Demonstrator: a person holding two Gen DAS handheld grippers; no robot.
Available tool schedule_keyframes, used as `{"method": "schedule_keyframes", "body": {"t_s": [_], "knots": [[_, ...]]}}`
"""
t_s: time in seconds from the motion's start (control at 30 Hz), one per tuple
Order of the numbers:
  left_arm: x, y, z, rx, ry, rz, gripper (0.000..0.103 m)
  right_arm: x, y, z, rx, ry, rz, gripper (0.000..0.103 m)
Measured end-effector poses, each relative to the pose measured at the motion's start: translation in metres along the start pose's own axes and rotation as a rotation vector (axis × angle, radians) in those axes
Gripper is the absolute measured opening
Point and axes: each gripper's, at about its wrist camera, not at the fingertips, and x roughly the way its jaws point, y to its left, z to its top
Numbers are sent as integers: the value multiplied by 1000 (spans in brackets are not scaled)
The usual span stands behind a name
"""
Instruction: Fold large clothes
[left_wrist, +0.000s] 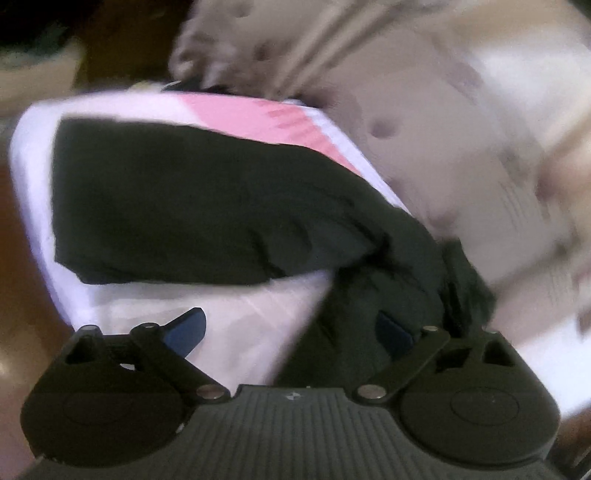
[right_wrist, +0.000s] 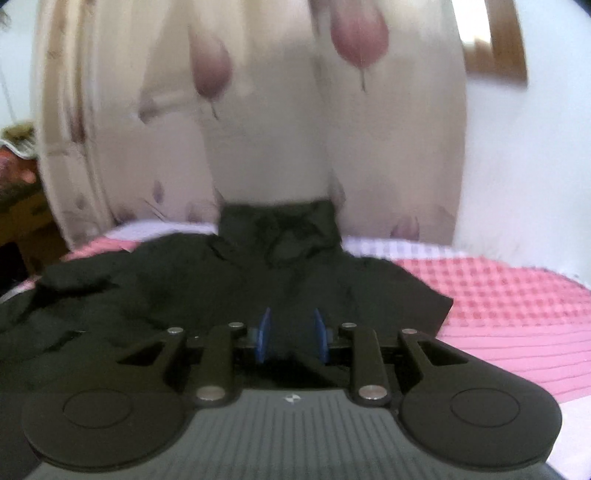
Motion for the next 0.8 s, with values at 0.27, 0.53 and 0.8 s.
{"method": "schedule_keyframes", "body": {"t_s": [0.27,0.53,0.8], "knots": [[14,18,33,-201,-126,25,71,55,12,-32,13,97,-2,26],[29,35,48,-284,-176,64,7,49,-4,-38,35,87,-21,31],[10,-28,86,-153,-345,110,7,55,-29,-29,103,25,-34,32]]}}
